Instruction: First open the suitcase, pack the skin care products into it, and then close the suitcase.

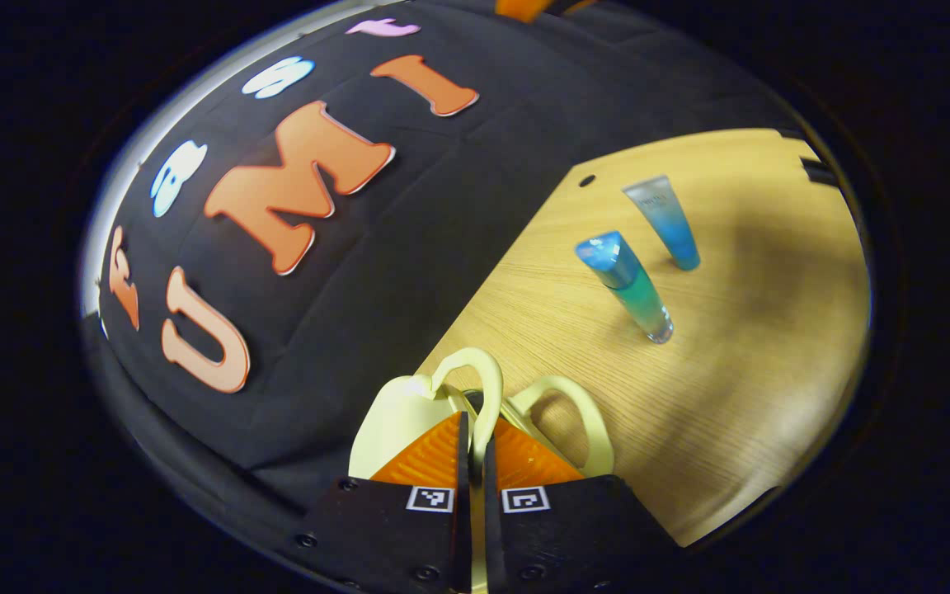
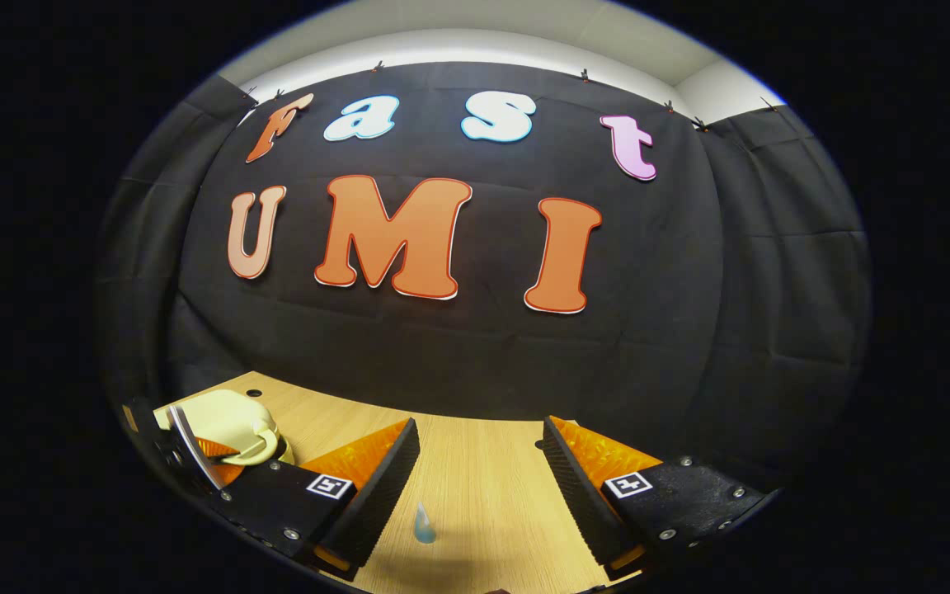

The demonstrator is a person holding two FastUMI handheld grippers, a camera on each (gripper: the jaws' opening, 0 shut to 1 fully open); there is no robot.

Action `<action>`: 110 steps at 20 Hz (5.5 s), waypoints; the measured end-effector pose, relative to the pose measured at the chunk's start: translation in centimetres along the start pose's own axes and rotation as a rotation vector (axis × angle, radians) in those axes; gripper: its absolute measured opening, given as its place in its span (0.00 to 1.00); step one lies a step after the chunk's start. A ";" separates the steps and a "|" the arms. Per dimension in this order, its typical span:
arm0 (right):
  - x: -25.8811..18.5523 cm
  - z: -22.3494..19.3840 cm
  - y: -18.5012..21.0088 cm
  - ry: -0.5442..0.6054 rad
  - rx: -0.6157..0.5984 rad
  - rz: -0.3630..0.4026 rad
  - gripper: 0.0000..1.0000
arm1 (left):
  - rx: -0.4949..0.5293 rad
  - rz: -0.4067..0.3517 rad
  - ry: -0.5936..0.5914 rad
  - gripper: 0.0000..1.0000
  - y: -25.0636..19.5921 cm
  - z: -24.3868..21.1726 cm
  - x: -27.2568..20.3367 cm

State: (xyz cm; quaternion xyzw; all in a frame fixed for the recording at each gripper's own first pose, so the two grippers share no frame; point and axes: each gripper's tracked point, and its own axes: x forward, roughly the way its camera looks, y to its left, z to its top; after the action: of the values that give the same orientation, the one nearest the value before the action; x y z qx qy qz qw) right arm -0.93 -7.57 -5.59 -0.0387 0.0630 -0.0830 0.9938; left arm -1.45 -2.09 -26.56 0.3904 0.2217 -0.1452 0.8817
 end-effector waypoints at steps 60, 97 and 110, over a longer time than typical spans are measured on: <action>-0.5 -0.7 15.2 0.098 -0.035 0.045 0.96 | -0.878 0.446 0.394 0.53 30.6 -38.5 0.6; 3.4 -16.0 5.3 0.314 0.006 0.236 0.96 | -0.627 -0.179 -0.033 0.99 -6.7 4.5 5.3; 4.3 -21.8 5.1 0.413 -0.002 0.258 0.96 | -0.665 -0.295 -0.044 0.75 -15.5 6.4 12.5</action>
State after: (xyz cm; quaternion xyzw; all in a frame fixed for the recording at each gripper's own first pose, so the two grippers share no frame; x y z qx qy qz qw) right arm 1.26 -4.75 -28.13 -0.0135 0.2693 0.0387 0.9622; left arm 4.40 -18.07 -38.76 0.0429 0.2916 -0.1990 0.9346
